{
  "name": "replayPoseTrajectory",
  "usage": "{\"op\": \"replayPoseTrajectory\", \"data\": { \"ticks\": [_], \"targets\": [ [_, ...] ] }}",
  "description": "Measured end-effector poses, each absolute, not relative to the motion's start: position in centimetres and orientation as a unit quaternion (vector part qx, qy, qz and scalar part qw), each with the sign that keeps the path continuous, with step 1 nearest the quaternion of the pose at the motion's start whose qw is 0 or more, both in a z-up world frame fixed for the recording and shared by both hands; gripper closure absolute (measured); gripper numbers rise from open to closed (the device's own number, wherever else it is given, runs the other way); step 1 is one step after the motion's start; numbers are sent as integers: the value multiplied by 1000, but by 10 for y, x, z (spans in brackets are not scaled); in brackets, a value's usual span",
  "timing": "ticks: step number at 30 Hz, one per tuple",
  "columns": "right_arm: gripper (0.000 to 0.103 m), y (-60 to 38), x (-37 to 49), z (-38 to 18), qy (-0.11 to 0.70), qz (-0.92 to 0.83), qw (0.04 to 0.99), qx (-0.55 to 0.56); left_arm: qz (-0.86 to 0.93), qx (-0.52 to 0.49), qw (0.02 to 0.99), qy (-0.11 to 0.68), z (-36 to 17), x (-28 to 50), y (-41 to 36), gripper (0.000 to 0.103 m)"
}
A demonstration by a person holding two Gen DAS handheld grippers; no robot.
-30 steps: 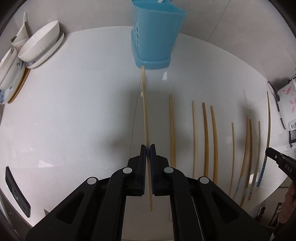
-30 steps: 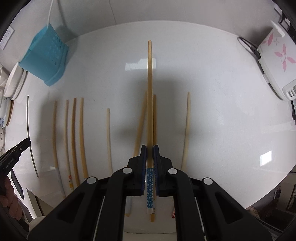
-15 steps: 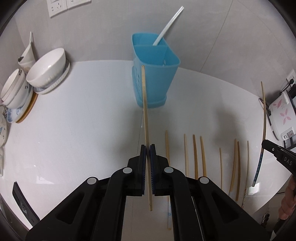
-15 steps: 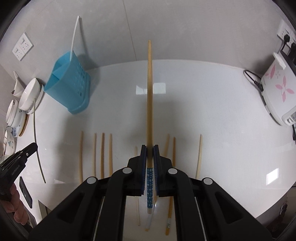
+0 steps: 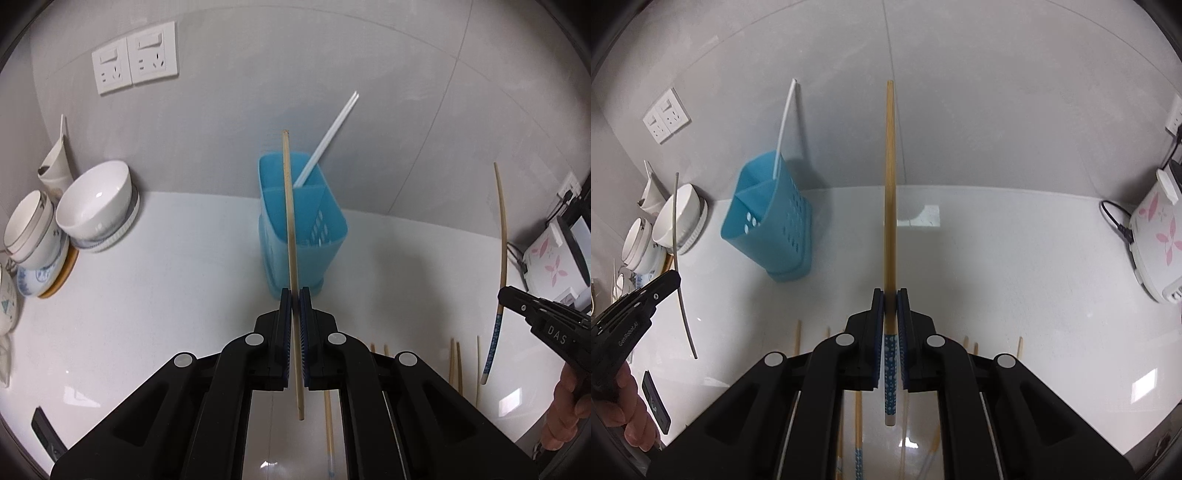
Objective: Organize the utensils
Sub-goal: 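Lift both held chopsticks and carry them over the blue utensil holder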
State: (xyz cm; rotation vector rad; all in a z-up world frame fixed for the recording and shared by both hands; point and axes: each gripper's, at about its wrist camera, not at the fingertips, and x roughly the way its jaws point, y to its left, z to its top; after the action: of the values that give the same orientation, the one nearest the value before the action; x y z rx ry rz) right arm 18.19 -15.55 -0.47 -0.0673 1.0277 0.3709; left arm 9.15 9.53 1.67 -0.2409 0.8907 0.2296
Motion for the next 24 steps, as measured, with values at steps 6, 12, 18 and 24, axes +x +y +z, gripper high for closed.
{"op": "replayPoseTrajectory", "data": {
  "ticks": [6,12,18,24],
  "targets": [
    [96,-138,196,5,467,195,862,-25,104,-123,909,385,26,108,109,99],
    [96,-116,209,16,438,225,870,-14,97,-123,932,327,37,126,121,99],
    [96,-96,221,21,420,243,874,-6,85,-117,948,283,42,149,128,99],
    [96,-82,234,17,416,253,873,-2,64,-120,960,246,37,171,132,99]
  ]
}}
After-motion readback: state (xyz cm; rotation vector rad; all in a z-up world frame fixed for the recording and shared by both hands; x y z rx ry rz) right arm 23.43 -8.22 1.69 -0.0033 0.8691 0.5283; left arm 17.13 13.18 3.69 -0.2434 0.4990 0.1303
